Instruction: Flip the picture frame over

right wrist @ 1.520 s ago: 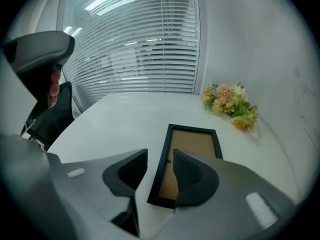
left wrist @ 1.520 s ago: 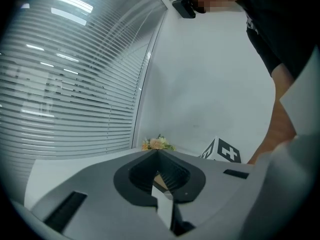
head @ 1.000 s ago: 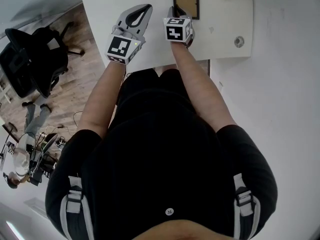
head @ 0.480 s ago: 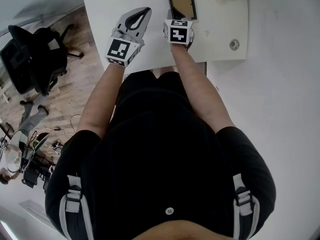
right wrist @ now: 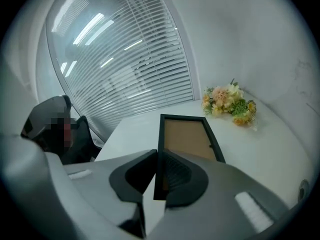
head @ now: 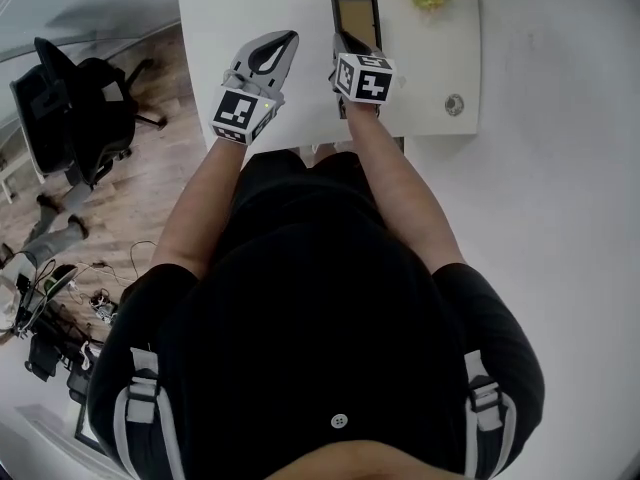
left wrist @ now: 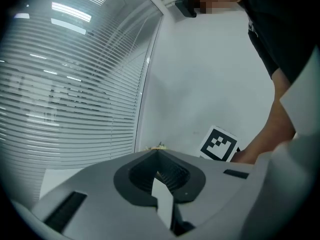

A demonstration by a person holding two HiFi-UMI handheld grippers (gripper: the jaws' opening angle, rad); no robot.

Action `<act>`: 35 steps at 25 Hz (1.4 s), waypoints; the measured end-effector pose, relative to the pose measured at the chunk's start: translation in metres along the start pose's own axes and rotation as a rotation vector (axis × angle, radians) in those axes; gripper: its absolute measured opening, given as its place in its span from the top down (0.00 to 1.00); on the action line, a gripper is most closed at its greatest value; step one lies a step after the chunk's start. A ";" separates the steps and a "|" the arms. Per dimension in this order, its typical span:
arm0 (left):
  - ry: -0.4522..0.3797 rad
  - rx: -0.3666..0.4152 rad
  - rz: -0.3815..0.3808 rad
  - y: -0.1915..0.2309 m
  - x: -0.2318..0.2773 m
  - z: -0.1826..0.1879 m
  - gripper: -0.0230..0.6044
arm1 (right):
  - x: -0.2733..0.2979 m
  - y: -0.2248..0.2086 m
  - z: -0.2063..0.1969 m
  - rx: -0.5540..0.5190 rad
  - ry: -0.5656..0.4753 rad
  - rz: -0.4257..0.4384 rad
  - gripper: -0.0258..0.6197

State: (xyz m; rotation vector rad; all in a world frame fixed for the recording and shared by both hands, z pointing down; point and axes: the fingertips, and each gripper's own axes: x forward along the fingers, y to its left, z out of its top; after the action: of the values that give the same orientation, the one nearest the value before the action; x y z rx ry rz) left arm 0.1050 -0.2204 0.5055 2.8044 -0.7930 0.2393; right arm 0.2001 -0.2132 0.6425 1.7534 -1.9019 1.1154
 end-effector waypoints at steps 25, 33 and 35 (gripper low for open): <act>-0.023 -0.011 0.102 -0.029 -0.025 0.003 0.96 | -0.048 0.049 0.013 0.565 -0.050 0.680 0.88; -0.017 -0.043 0.132 -0.034 -0.029 -0.015 0.96 | -0.033 0.034 -0.020 0.756 -0.002 0.773 0.88; -0.018 -0.048 0.134 -0.037 -0.028 -0.019 0.96 | -0.032 0.029 -0.027 0.818 0.005 0.805 0.88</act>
State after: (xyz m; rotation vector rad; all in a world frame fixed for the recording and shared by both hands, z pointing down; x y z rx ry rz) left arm 0.0997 -0.1710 0.5117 2.7154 -0.9784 0.2137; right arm 0.1720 -0.1732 0.6285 1.2182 -2.4159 2.4432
